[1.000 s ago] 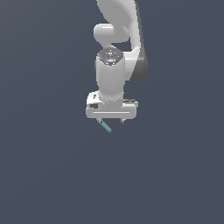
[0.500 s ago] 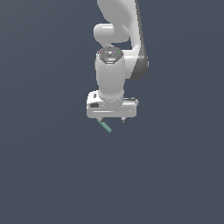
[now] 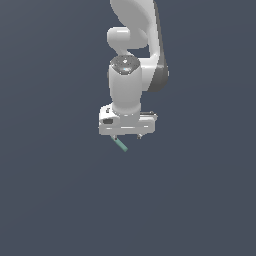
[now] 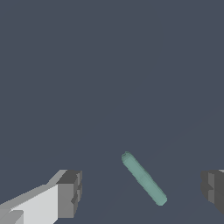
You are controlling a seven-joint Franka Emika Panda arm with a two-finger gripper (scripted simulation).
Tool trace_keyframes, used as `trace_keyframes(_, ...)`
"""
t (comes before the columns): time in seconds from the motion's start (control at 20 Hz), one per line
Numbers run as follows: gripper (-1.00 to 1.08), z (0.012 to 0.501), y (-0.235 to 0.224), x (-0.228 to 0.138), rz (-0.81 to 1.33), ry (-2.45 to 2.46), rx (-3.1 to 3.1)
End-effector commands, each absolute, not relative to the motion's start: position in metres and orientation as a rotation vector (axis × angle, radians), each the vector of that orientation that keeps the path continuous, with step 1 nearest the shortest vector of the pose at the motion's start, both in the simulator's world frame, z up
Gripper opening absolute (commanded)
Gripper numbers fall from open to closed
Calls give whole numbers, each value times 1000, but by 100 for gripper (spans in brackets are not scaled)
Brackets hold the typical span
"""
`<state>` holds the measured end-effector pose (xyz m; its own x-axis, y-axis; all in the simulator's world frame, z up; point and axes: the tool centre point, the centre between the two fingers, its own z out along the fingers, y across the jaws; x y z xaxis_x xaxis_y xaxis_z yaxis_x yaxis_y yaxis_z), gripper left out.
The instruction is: Pick up the object and move it to a goal position.
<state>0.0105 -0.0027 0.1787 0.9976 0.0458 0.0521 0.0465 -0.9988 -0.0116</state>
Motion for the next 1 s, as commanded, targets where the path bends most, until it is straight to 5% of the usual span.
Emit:
trace_keyframes(0.0,100,175,-5,9,-78,-107,-3128)
trace_keyframes(0.95,100,108,-33,-30,-30,-736,-3062)
